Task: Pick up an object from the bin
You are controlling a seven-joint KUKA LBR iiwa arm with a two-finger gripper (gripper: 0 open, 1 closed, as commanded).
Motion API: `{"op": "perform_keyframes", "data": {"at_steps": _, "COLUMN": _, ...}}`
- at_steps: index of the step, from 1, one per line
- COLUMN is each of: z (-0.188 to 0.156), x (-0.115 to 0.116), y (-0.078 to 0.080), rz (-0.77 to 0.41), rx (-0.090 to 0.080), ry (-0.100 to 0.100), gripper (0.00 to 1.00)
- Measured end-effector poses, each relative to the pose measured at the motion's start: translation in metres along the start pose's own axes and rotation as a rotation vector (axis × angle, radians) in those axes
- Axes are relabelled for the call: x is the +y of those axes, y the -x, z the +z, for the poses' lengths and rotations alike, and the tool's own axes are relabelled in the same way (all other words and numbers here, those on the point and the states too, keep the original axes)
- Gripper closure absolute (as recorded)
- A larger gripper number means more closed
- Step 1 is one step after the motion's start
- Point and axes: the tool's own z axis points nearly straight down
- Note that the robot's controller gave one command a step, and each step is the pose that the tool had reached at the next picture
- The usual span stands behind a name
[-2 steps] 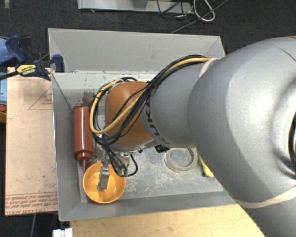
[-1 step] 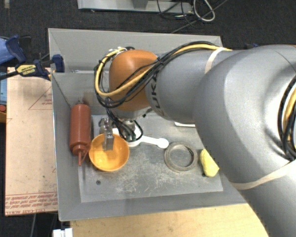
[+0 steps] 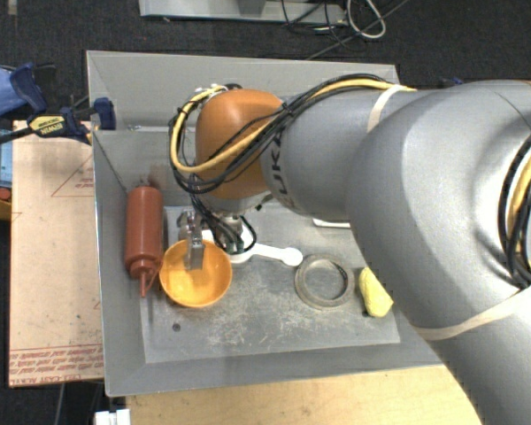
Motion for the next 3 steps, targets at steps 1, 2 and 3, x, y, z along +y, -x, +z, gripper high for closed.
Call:
{"op": "perform_keyframes", "data": {"at_steps": 1, "z": -0.010, "x": 0.000, "y": 0.008, "rz": -0.024, "rx": -0.004, "ry": 0.001, "gripper": 0.00}}
{"op": "perform_keyframes", "data": {"at_steps": 2, "z": -0.010, "x": 0.000, "y": 0.008, "rz": -0.024, "rx": -0.004, "ry": 0.001, "gripper": 0.00}}
{"op": "perform_keyframes", "data": {"at_steps": 3, "z": 0.000, "x": 0.004, "y": -0.015, "rz": -0.296, "rx": -0.005, "ry": 0.002, "gripper": 0.00}}
